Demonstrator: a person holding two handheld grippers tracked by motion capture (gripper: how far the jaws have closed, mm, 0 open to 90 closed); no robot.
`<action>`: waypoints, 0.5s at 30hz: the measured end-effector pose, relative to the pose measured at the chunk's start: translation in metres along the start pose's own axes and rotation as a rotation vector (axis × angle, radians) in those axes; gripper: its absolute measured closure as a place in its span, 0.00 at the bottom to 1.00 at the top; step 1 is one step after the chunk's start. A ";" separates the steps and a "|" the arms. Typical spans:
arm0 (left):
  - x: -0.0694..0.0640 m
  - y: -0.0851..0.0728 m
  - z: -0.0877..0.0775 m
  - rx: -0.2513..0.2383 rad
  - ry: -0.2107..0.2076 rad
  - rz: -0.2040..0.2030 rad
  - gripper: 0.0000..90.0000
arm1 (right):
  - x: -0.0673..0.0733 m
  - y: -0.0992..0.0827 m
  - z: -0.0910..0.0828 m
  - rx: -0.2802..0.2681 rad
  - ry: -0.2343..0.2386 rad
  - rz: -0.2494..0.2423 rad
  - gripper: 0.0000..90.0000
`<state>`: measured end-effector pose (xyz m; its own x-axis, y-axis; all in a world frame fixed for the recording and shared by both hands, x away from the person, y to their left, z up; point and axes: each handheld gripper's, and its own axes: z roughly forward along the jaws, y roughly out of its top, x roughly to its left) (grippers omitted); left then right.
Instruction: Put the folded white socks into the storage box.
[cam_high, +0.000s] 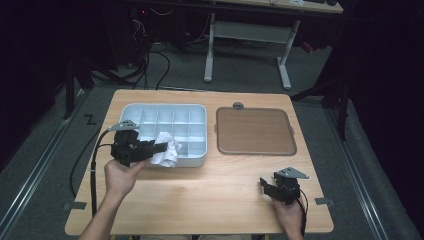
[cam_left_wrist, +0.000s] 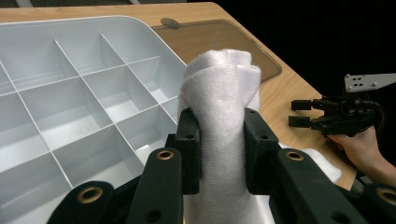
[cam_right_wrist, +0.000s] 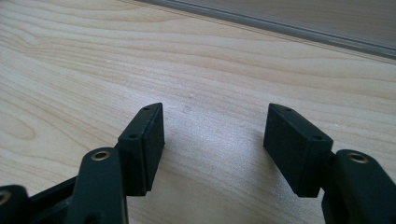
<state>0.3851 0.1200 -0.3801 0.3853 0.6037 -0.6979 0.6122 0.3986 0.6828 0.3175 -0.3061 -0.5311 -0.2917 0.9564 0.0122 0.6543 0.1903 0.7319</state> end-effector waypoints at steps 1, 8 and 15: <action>0.000 0.001 0.002 0.007 0.003 0.002 0.80 | 0.000 0.000 0.000 -0.002 0.001 0.001 0.43; 0.008 0.008 0.019 0.023 0.026 -0.012 0.80 | 0.000 0.000 0.000 0.000 -0.003 0.000 0.43; 0.019 0.018 0.030 0.006 0.036 -0.050 0.80 | 0.000 0.000 0.000 0.000 -0.006 -0.006 0.43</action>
<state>0.4239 0.1177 -0.3877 0.3290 0.6080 -0.7226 0.6340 0.4249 0.6462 0.3174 -0.3058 -0.5312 -0.2914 0.9566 0.0036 0.6527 0.1960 0.7318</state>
